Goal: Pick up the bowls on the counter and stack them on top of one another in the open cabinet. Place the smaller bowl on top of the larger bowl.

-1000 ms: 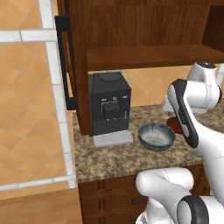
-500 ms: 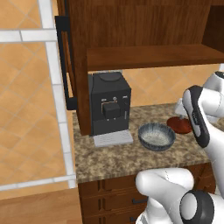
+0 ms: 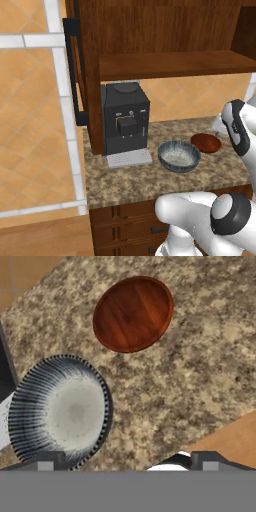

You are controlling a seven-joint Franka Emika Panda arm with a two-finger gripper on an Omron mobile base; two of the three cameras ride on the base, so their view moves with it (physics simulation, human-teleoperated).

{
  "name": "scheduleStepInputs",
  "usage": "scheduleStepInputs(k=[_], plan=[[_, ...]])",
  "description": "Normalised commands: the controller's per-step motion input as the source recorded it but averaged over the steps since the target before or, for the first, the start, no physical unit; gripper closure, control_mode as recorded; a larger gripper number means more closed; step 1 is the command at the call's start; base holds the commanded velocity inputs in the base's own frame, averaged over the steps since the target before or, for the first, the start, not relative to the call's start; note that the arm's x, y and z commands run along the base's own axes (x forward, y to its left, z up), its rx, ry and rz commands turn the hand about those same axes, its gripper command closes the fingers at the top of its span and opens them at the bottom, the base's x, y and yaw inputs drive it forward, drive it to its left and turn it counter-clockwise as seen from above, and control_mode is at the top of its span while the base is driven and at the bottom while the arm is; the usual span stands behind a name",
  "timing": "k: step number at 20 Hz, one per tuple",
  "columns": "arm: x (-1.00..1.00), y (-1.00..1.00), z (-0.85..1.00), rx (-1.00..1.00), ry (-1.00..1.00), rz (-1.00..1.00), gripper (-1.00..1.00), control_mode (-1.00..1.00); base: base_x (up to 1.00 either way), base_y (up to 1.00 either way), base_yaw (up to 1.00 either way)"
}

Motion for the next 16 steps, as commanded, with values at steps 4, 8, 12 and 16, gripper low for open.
scheduleStepInputs(k=[4,8,12,16], plan=[[0.21,-0.44,-0.28,0.05,0.08,-0.1,-1.0,-1.0,0.0,0.0,0.0],[0.25,-0.59,-0.26,0.12,0.12,0.0,-1.0,-1.0,0.0,0.0,0.0],[0.4,-0.35,-0.32,0.06,0.09,-0.01,-1.0,-1.0,0.0,0.0,0.0],[0.47,-0.17,-0.38,0.03,0.1,-0.01,-1.0,-1.0,0.0,0.0,0.0]])
